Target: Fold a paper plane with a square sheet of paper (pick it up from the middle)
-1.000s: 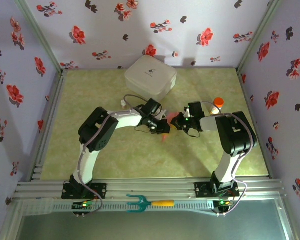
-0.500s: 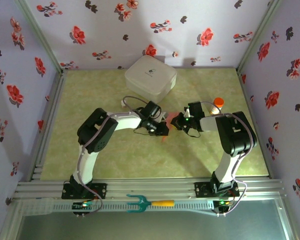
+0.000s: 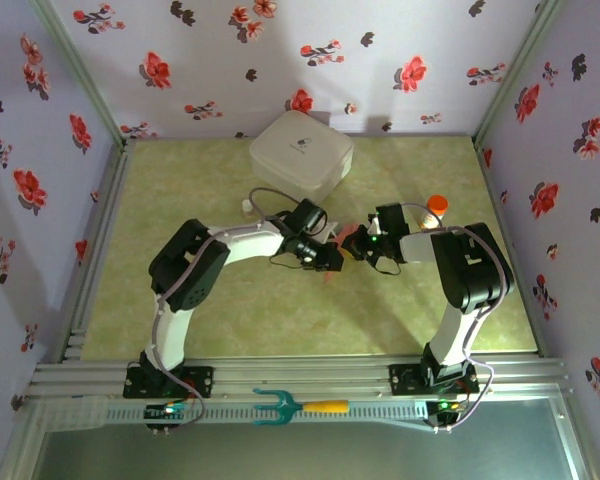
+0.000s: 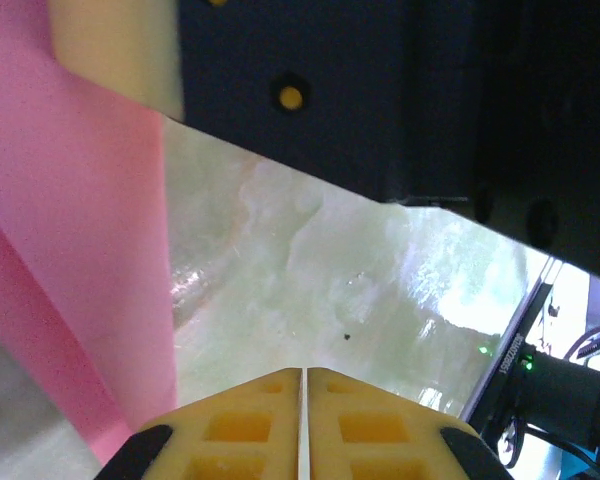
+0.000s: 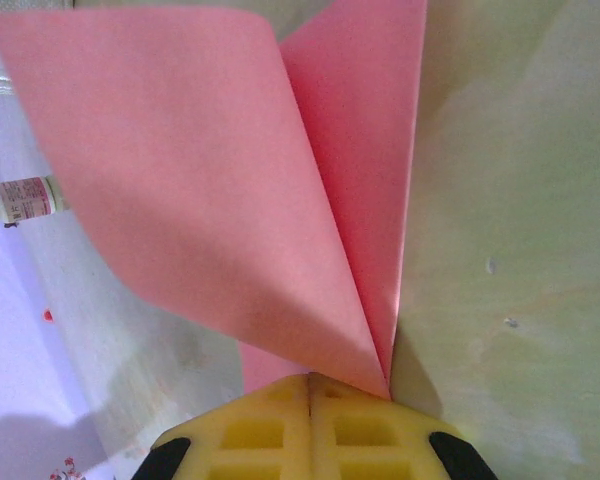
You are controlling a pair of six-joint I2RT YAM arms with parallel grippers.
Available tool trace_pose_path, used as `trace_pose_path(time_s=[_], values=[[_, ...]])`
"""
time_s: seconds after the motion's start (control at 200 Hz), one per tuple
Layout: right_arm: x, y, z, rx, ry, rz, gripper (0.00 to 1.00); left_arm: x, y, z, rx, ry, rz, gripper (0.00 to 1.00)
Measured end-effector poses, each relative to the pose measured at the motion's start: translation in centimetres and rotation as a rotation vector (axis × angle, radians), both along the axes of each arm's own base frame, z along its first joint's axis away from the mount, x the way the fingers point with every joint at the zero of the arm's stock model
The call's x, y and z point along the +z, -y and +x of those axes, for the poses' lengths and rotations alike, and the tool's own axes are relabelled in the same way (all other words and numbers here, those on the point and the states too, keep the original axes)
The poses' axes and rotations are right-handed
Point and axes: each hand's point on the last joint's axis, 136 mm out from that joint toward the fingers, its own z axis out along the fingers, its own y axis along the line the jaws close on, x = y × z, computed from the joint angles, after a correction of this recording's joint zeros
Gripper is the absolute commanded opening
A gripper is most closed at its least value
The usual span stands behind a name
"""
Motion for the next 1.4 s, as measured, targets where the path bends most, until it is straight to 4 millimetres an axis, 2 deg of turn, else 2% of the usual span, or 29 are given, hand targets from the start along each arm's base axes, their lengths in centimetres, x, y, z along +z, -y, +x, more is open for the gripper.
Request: trace_pose_path(time_s=[0.28,0.54,0.9,1.215,1.4], values=[[0.0,0.0,0.0,0.0,0.0,0.0,0.03,-1.4,-0.3,-0.6,-0.01,-0.027,0.034,0.11],[0.0,0.0,0.0,0.0,0.0,0.0,0.03,-1.6,-0.5,-0.6,-0.011,-0.022,0.044,0.11],[0.0,0.0,0.0,0.0,0.0,0.0,0.03,-3.2,-1.6,-1.3,-0.005,-0.037,0.082,0.11],[0.0,0.0,0.0,0.0,0.0,0.0,0.03,-3.2,-1.7,-1.3,-0.003,-0.025,0.072,0.11],[0.0,0.0,0.0,0.002,0.001,-0.001,0.03,-3.3,-2.5,-1.9,0.0,-0.027,0.072,0.11]])
